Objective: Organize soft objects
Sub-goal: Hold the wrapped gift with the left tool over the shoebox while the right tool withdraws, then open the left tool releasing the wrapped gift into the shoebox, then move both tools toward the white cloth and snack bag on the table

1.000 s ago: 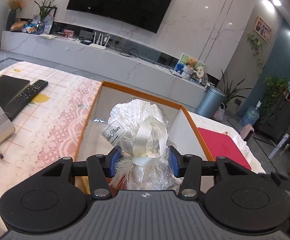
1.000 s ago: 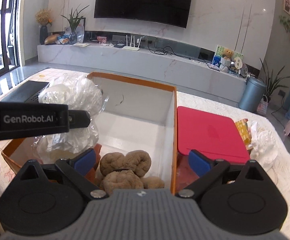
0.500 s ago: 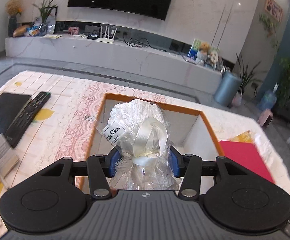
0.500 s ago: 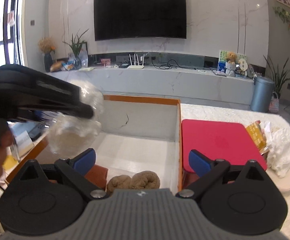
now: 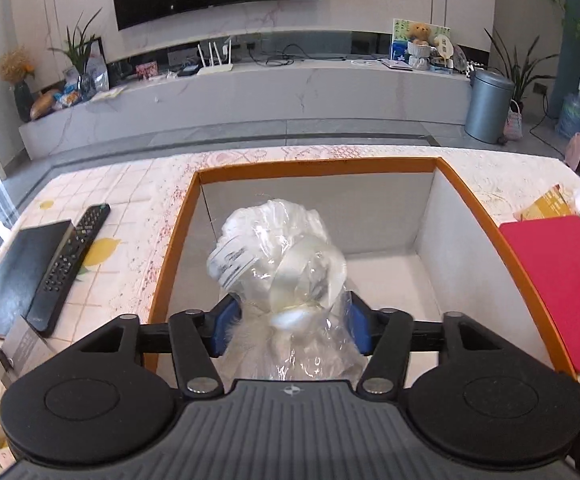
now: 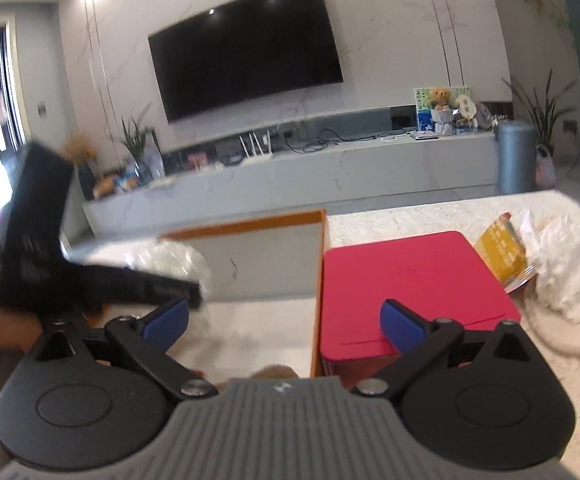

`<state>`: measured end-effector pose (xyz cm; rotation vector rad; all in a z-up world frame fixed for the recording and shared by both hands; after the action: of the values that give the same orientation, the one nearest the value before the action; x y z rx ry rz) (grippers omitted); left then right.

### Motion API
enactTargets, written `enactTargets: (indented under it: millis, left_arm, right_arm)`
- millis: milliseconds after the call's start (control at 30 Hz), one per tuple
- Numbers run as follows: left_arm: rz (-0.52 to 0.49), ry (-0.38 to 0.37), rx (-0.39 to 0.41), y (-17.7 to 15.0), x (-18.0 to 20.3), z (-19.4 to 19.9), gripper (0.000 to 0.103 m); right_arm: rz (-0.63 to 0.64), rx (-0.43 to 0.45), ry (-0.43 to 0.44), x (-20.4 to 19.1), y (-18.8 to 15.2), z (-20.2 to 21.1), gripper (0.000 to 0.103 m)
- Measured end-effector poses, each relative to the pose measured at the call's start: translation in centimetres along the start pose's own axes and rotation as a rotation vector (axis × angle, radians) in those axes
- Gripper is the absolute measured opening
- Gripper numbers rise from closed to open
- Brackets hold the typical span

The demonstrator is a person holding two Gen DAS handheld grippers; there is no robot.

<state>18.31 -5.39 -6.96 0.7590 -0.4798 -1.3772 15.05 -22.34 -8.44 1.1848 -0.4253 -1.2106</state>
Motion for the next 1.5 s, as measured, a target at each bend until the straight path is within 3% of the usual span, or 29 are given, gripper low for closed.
enactTargets:
  millis: [67,133,233,400,700,833,1067,1167,1267,1500]
  left_arm:
    - [-0.023,0.033,0.028,0.1,0.2,0.5,0.086]
    - [-0.032,0.062,0.050,0.3,0.3,1.0,0.090]
    - [-0.004,0.079,0.056,0.4,-0.1,1.9,0.090]
    - [0.044,0.025,0.073,0.9,-0.9,3.7,0.090]
    - [0.019,-0.009,0.217,1.1,-1.5,9.8,0.090]
    - [0.020,0.001,0.283,1.7,-1.6,12.3,0.090]
    - [0.037,-0.086,0.348,2.8,-0.2,15.6,0.090]
    - [0.028,-0.114,0.356,3.0,1.1,15.9,0.090]
    - [0.004,-0.153,0.353,2.8,2.8,15.7,0.090]
    - [-0.032,-0.190,0.306,1.8,7.4,14.3,0.090]
  right_arm:
    - [0.001,-0.001,-0.001,-0.1,-0.1,0.0,0.100]
    - [0.011,-0.006,-0.006,-0.3,-0.2,0.0,0.100]
    - [0.015,-0.012,-0.013,-0.3,-0.2,0.1,0.100]
    - [0.007,0.028,-0.028,-0.2,0.6,1.6,0.100]
    - [-0.131,0.117,-0.071,1.1,2.2,6.0,0.100]
    - [-0.098,0.131,-0.103,0.7,3.6,8.1,0.100]
    - [-0.030,0.225,-0.182,1.8,8.2,13.2,0.100]
    - [0.006,0.254,-0.220,3.2,10.6,14.9,0.100]
    - [0.050,0.220,-0.236,5.2,12.9,15.7,0.100]
    - [-0.006,0.185,-0.368,13.0,17.0,16.9,0.100]
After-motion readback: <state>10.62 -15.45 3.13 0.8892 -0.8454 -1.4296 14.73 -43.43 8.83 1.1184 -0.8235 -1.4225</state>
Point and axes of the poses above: each gripper's, at about its wrist camera, not at the fingertips, and z roughly against the way its jaws point, x to its right, y to its top, the point moved 6 cm from there along -z, roughly the way its jaws point, and after that the axes turned 4 degrees about y, right-handed, at the moved point
